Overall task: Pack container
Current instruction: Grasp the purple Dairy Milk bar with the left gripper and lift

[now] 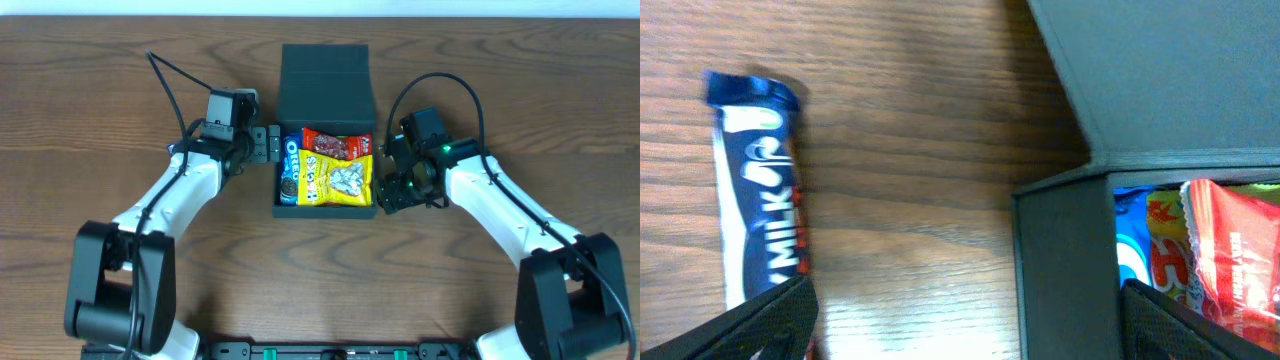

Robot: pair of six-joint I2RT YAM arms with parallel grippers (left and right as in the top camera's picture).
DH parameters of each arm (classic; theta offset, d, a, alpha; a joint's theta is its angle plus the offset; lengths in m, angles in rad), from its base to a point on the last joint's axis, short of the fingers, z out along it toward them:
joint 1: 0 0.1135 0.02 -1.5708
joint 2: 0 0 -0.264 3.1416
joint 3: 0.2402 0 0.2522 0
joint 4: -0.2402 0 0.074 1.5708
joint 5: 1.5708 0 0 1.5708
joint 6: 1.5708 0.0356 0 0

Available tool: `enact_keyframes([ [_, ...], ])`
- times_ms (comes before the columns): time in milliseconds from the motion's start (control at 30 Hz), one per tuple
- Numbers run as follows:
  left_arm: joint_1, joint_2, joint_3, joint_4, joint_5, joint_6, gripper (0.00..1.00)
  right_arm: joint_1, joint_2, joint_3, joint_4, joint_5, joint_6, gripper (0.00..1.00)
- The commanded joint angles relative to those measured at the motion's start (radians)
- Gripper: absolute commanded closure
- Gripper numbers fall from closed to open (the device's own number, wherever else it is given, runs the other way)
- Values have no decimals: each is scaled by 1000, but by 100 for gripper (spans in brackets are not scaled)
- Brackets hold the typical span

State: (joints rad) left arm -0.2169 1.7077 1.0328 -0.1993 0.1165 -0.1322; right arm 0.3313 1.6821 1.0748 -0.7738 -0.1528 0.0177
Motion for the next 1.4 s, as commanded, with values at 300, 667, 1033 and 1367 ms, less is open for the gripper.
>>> enact_keyframes([
  [300,22,-91,31,-5,-265,88,5,-95,-39,85,5,18,12,27],
  [667,97,5,31,78,-169,136,0,-130,-87,85,46,18,20,24],
  [1033,97,155,31,162,-168,102,18,-130,-87,85,49,18,20,23],
  [1367,99,240,31,190,-167,63,44,-130,-87,85,50,18,20,22],
])
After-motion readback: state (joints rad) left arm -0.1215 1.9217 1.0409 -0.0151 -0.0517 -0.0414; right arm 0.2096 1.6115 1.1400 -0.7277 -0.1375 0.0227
